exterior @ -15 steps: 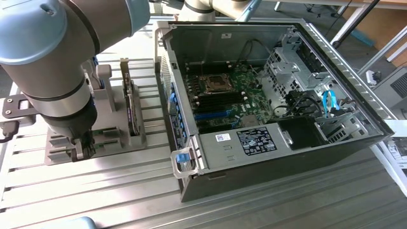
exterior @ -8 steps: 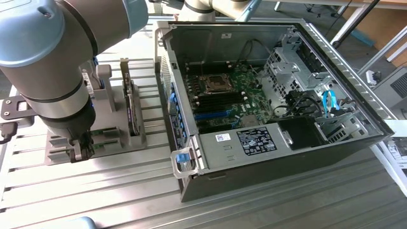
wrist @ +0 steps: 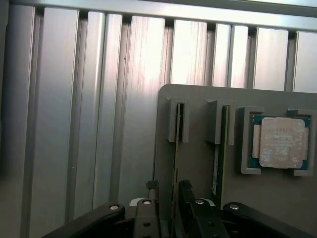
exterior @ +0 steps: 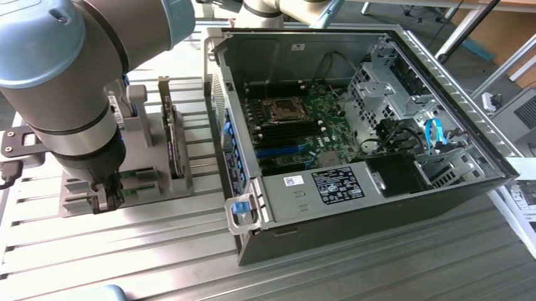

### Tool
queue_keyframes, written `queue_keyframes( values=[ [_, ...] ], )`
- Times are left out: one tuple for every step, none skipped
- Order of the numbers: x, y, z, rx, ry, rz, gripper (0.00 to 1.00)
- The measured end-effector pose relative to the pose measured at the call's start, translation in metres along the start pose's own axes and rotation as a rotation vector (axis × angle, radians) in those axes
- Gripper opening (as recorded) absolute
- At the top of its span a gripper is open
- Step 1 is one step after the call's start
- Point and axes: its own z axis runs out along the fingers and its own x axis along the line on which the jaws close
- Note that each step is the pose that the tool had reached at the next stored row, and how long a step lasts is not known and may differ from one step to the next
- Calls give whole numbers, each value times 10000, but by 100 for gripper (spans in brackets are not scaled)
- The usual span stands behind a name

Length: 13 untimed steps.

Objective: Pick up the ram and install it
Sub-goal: 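Pick up the ram and move it above insertion slot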

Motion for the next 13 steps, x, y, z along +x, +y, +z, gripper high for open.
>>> queue_keyframes(
  values=[
    [0,0,0,1,-1,0,30],
    [0,0,0,1,-1,0,29],
    [0,0,0,0,0,0,22],
    [0,0,0,0,-1,1,22],
    [0,0,0,1,0,1,22],
    [0,0,0,1,0,1,16],
    [0,0,0,0,0,1,14],
    [0,0,0,1,0,1,14],
    [0,0,0,1,-1,0,14],
    [0,0,0,1,-1,1,14],
    [0,0,0,1,-1,0,14],
    [0,0,0,1,0,2,14],
    [0,0,0,1,-1,4,14]
  ],
)
